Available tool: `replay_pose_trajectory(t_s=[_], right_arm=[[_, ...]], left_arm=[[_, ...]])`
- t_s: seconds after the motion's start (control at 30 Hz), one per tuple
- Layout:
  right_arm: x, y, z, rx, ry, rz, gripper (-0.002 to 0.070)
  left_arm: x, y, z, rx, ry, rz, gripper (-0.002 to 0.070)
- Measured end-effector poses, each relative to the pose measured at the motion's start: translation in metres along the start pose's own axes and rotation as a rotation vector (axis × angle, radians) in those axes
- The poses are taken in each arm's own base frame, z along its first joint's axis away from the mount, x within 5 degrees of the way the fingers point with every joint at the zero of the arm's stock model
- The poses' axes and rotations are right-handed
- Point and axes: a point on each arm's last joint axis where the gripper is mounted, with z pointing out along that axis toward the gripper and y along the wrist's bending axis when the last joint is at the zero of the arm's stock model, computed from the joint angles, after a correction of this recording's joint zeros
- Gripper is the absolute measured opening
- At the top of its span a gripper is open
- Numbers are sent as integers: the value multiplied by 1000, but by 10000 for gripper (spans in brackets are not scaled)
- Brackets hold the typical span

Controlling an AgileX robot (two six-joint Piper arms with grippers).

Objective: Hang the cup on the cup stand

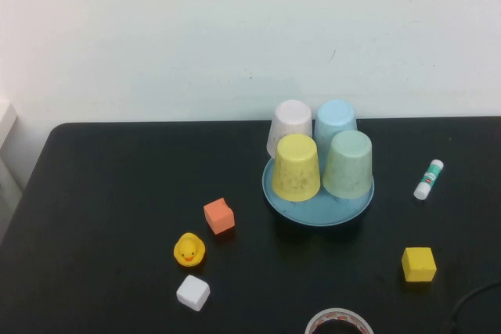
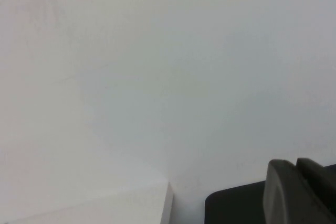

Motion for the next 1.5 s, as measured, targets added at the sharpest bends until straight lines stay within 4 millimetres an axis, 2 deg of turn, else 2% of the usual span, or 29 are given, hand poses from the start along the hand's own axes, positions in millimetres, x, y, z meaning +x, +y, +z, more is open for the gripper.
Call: replay_pose_trajectory(t_s=[0.2,0.33,0.57,0.73,0.87,1.1,1.5], right_arm=[[0,0,0,0,0,0,-1],[0,0,0,0,0,0,-1],[0,0,0,0,0,0,-1],[0,0,0,0,0,0,-1],[0,0,0,0,0,0,-1],[0,0,0,0,0,0,-1],[0,0,0,0,0,0,-1]], left_arm=[[27,-13,0,50,-45,-39,0],[28,-17,-4,106,-43,-80,0],[33,-24,-5,178,6,50,0],[34,-25,-5,190,20,28,0],[40,-26,-6,204,96,-72,0],[66,-30,-13,202,413,-276,0],[66,-30,-15,199,417,-281,0]])
